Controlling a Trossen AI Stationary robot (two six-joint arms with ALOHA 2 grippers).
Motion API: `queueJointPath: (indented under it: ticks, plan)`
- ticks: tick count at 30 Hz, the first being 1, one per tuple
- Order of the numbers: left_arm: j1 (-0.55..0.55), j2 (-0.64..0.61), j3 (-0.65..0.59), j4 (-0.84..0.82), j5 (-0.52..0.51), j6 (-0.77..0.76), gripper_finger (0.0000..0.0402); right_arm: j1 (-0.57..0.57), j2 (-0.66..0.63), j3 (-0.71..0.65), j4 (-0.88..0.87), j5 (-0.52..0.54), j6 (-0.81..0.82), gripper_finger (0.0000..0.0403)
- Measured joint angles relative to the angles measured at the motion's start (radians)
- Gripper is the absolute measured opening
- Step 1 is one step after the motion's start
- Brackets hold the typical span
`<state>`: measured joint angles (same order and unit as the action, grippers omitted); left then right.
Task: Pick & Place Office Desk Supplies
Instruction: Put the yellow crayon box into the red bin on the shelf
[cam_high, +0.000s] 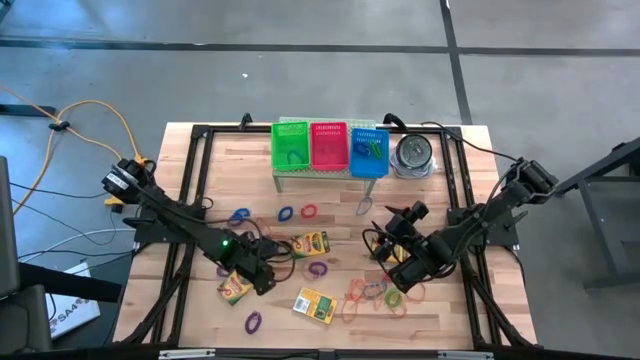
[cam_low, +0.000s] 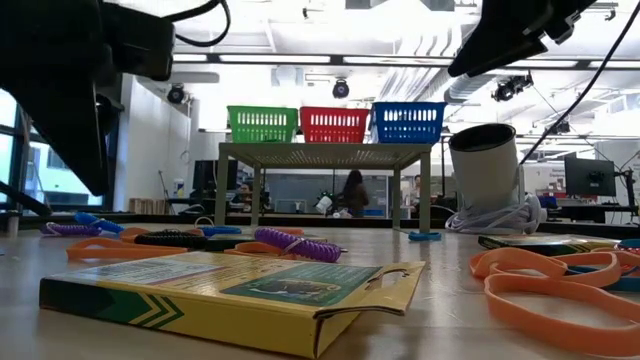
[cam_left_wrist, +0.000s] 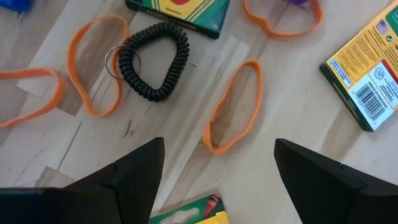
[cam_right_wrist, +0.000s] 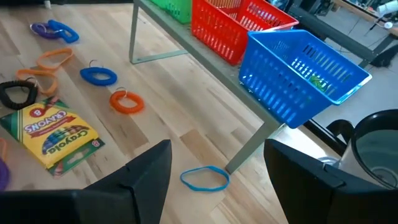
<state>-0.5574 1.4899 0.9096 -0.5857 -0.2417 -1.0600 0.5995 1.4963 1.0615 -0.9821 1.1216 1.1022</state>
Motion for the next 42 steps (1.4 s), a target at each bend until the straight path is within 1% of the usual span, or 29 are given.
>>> queueJointPath:
  ticks: [5, 8, 14, 16, 18, 23, 24, 26, 29, 31, 33, 37, 42]
  plan:
    - [-0.001, 0.000, 0.000, 0.000, 0.000, -0.010, 0.0307, 0.000, 0.000, 0.000, 0.000, -0.005, -0.001, 0.0245]
    - [-0.001, 0.000, 0.000, 0.000, -0.028, -0.011, 0.0311, 0.000, 0.000, 0.000, 0.005, -0.017, -0.001, 0.0245]
    - [-0.001, 0.000, 0.000, 0.000, -0.036, -0.013, 0.0328, 0.000, 0.000, 0.000, 0.017, -0.030, -0.001, 0.0245]
    - [-0.001, 0.000, 0.000, 0.000, -0.057, -0.012, 0.0336, 0.000, 0.000, 0.000, 0.022, -0.035, -0.001, 0.0245]
    - [-0.001, 0.000, 0.000, 0.002, -0.091, 0.025, 0.0342, 0.000, 0.000, 0.000, 0.022, -0.052, -0.001, 0.0245]
    - [-0.012, 0.001, 0.000, 0.010, -0.072, 0.048, 0.0344, 0.000, 0.000, 0.000, 0.022, -0.058, -0.001, 0.0245]
    - [-0.011, 0.001, 0.000, 0.010, -0.065, 0.047, 0.0344, 0.000, 0.000, 0.000, 0.022, -0.058, -0.001, 0.0245]
    - [-0.009, 0.001, 0.000, 0.010, -0.015, 0.023, 0.0344, 0.000, 0.000, 0.000, 0.022, -0.057, -0.001, 0.0245]
    - [0.012, -0.001, 0.000, 0.005, 0.125, -0.089, 0.0344, 0.000, 0.000, 0.000, 0.022, -0.054, -0.001, 0.0245]
    - [0.023, -0.002, 0.000, -0.009, 0.196, -0.142, 0.0344, 0.000, 0.000, 0.000, 0.022, -0.053, -0.001, 0.0245]
    - [0.025, -0.002, 0.000, -0.033, 0.221, -0.199, 0.0344, 0.000, 0.000, 0.000, 0.022, -0.052, -0.001, 0.0245]
    - [0.012, -0.002, 0.000, -0.076, 0.237, -0.292, 0.0344, 0.000, 0.000, 0.000, 0.023, -0.050, -0.001, 0.0245]
    - [-0.013, -0.002, 0.000, -0.191, 0.264, -0.412, 0.0344, 0.000, 0.000, 0.000, 0.023, -0.047, -0.001, 0.0245]
